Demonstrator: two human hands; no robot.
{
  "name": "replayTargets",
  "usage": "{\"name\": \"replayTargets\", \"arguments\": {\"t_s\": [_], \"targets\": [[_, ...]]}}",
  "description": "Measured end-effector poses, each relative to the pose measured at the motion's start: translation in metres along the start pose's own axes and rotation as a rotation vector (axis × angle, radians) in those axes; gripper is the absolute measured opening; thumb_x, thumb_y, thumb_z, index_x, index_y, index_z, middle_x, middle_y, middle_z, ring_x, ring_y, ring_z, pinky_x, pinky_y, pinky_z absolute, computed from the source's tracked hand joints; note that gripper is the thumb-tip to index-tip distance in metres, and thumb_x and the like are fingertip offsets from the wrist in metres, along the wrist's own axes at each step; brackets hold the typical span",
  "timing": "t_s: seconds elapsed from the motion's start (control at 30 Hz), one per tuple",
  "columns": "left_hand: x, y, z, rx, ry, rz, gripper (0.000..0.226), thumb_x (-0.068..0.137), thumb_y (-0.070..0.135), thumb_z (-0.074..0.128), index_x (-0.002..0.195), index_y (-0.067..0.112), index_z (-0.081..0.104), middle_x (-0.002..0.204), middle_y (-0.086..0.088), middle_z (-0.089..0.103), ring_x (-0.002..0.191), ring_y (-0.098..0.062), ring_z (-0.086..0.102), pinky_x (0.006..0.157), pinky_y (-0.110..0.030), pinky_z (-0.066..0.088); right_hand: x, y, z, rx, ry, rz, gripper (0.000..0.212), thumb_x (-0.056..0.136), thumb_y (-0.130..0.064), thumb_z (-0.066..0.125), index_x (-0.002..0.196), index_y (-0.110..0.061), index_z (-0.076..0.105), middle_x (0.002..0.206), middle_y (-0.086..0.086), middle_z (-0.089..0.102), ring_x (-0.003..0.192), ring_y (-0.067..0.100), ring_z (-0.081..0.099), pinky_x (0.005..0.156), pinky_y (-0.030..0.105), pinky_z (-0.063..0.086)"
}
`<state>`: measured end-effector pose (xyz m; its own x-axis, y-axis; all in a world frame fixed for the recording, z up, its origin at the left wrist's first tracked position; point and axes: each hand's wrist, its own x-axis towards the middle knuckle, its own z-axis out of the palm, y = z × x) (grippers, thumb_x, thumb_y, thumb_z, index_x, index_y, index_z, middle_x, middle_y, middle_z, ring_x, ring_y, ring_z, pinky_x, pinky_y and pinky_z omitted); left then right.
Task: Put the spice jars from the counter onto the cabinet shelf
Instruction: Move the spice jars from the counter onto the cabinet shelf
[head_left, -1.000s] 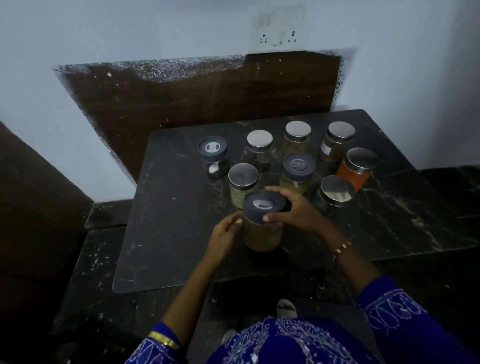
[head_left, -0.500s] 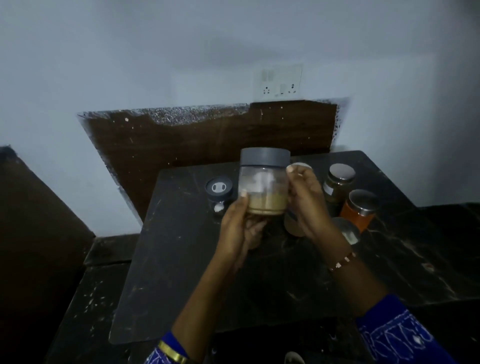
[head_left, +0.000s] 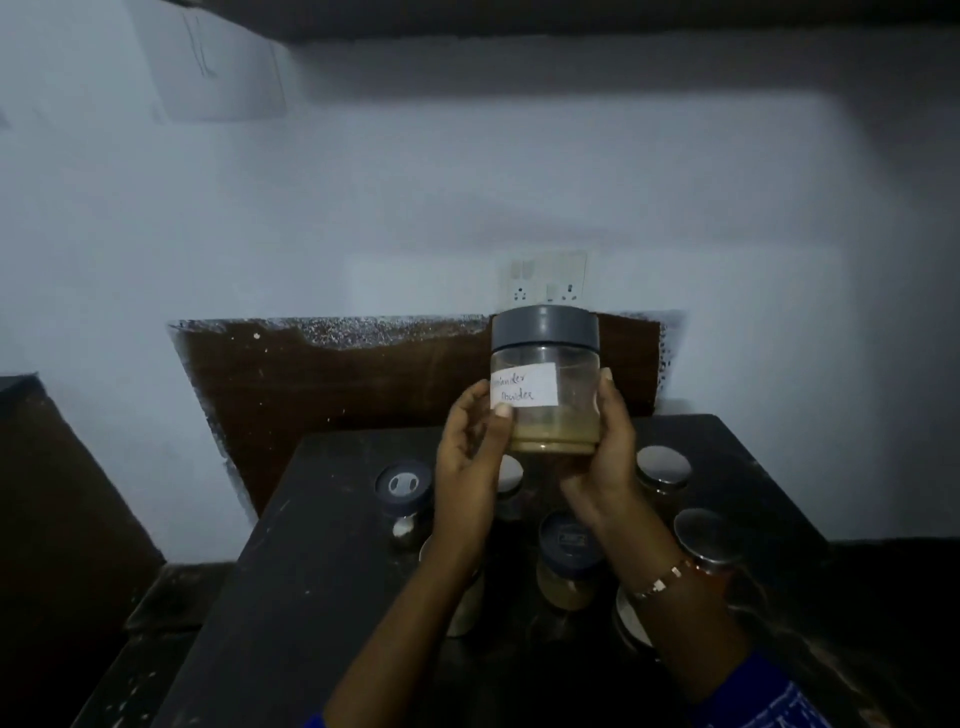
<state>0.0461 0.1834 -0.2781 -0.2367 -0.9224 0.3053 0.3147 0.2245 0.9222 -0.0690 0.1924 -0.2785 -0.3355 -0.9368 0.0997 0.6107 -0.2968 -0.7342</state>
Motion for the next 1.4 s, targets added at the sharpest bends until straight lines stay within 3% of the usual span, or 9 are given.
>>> {"name": "replayTargets", "arguments": {"t_s": [0.13, 0.27, 0.37, 0.5, 0.63, 0.8, 1.07, 1.3, 1.4], "targets": [[0.014, 0.008, 0.014, -0.004, 0.007, 0.05, 0.035, 0.083, 0.03, 0.055, 0.118, 0.027, 0.055, 0.112, 0.006, 0.066, 0.104, -0.005, 0.063, 0.083, -0.018, 0.053, 0.016, -0.015, 0.002, -0.138, 0.022, -0.065, 0.036, 0.1, -0.039, 0.029, 0.101, -0.02, 0.06, 0.091, 0.002, 0.072, 0.083, 0.013, 0.069, 0.061, 0.022, 0.056], [0.031, 0.023, 0.023, 0.035, 0.106, 0.161, 0.043, 0.083, 0.016, 0.063, 0.124, 0.023, 0.051, 0.121, -0.003, 0.061, 0.104, -0.004, 0.063, 0.085, -0.021, 0.055, 0.035, -0.023, 0.013, -0.331, 0.09, -0.186, 0.024, 0.101, -0.026, 0.033, 0.107, -0.017, 0.055, 0.104, 0.007, 0.063, 0.098, 0.022, 0.061, 0.078, 0.032, 0.051], [0.046, 0.03, 0.025, 0.131, 0.133, 0.233, 0.058, 0.069, 0.037, 0.071, 0.123, 0.033, 0.05, 0.129, -0.002, 0.057, 0.116, -0.013, 0.058, 0.093, -0.03, 0.052, 0.045, -0.031, 0.023, -0.318, 0.024, -0.232, 0.022, 0.099, -0.033, 0.036, 0.103, -0.024, 0.056, 0.106, 0.004, 0.064, 0.104, 0.021, 0.061, 0.089, 0.038, 0.05], [0.067, 0.043, 0.024, 0.177, 0.131, 0.331, 0.058, 0.062, 0.045, 0.067, 0.117, 0.041, 0.05, 0.124, 0.008, 0.056, 0.112, 0.005, 0.055, 0.087, -0.013, 0.048, 0.056, -0.04, 0.041, -0.302, -0.13, -0.27, 0.039, 0.079, -0.046, 0.045, 0.109, -0.025, 0.057, 0.105, -0.001, 0.068, 0.097, 0.011, 0.067, 0.085, 0.031, 0.054], [0.094, 0.061, 0.016, 0.145, 0.124, 0.381, 0.062, 0.068, 0.033, 0.074, 0.125, 0.029, 0.049, 0.126, 0.005, 0.055, 0.109, 0.01, 0.056, 0.085, -0.012, 0.05, 0.074, -0.052, 0.065, -0.358, -0.164, -0.304, 0.041, 0.083, -0.042, 0.059, 0.113, -0.014, 0.057, 0.104, 0.003, 0.069, 0.099, 0.016, 0.067, 0.089, 0.037, 0.053], [0.136, 0.11, 0.009, 0.167, 0.11, 0.489, 0.058, 0.081, 0.018, 0.069, 0.135, 0.018, 0.045, 0.133, 0.0, 0.053, 0.117, -0.009, 0.055, 0.092, -0.023, 0.052, 0.105, -0.087, 0.118, -0.5, -0.232, -0.417, 0.07, 0.07, -0.048, 0.063, 0.128, -0.011, 0.049, 0.123, 0.011, 0.062, 0.112, 0.025, 0.062, 0.097, 0.041, 0.051], [0.215, 0.214, 0.001, 0.214, 0.087, 0.684, 0.054, 0.085, 0.02, 0.065, 0.134, 0.012, 0.044, 0.127, -0.006, 0.058, 0.116, -0.018, 0.058, 0.095, -0.03, 0.052, 0.154, -0.157, 0.22, -0.612, -0.292, -0.641, 0.045, 0.087, -0.033, 0.061, 0.125, -0.011, 0.055, 0.117, 0.01, 0.066, 0.108, 0.023, 0.064, 0.099, 0.043, 0.049], [0.284, 0.267, -0.021, 0.337, 0.171, 0.689, 0.072, 0.072, 0.042, 0.066, 0.136, 0.023, 0.04, 0.128, -0.013, 0.057, 0.114, -0.026, 0.059, 0.099, -0.043, 0.048, 0.202, -0.172, 0.293, -0.688, -0.234, -0.685, 0.052, 0.088, -0.036, 0.061, 0.127, -0.011, 0.039, 0.101, 0.003, 0.06, 0.084, 0.011, 0.062, 0.076, 0.025, 0.051], [0.307, 0.273, -0.031, 0.425, 0.211, 0.71, 0.064, 0.082, 0.035, 0.065, 0.137, 0.02, 0.039, 0.134, -0.014, 0.054, 0.123, -0.024, 0.052, 0.104, -0.034, 0.043, 0.227, -0.166, 0.316, -0.731, -0.23, -0.676, 0.048, 0.088, -0.036, 0.06, 0.125, -0.011, 0.04, 0.105, 0.007, 0.06, 0.094, 0.021, 0.065, 0.09, 0.038, 0.053]]}}
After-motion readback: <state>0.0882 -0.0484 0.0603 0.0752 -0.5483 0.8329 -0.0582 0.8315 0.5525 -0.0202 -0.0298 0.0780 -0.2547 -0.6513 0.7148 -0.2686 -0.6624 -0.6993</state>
